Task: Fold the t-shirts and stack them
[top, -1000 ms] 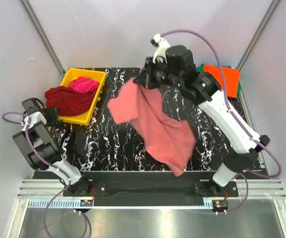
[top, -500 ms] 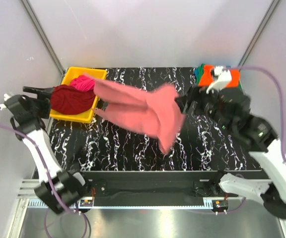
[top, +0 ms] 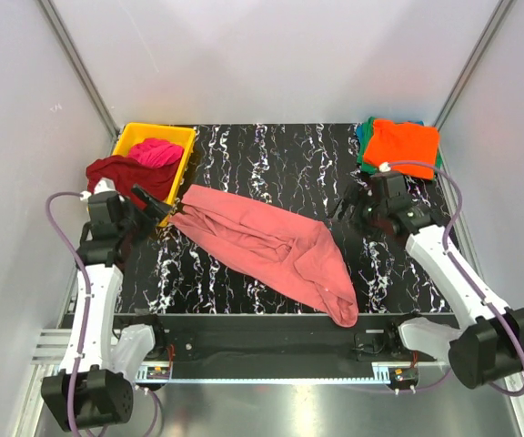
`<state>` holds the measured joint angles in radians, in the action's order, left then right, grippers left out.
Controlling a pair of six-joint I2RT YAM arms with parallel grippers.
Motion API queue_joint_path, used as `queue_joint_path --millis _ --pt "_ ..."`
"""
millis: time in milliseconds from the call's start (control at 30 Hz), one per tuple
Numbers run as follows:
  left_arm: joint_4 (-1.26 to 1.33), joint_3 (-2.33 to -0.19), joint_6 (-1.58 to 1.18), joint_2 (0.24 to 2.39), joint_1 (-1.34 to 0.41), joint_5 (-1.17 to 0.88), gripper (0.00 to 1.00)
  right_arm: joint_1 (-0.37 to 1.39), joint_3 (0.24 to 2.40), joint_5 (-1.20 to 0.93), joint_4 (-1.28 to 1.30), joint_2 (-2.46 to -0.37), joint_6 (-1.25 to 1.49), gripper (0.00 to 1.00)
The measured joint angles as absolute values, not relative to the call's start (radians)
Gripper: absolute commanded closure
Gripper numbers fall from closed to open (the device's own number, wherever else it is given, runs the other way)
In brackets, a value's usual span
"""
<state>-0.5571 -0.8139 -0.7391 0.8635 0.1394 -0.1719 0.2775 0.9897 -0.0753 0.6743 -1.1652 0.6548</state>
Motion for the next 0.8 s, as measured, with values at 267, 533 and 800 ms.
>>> queue_joint_path --millis 267,533,800 --pt "-0.612 -0.73 -0.661 0.928 0.077 -0.121 0.17 0.493 0.934 -0.174 0.588 -1.266 0.693 0.19" --pt "-0.635 -0.731 -0.591 0.993 0.052 -0.143 0.19 0.54 0.944 -0.182 0.57 -1.514 0.665 0.33" --pt "-0.663 -0.731 -0.533 0.948 0.046 -0.172 0.18 0.584 1.015 -0.185 0.585 -1.638 0.601 0.5"
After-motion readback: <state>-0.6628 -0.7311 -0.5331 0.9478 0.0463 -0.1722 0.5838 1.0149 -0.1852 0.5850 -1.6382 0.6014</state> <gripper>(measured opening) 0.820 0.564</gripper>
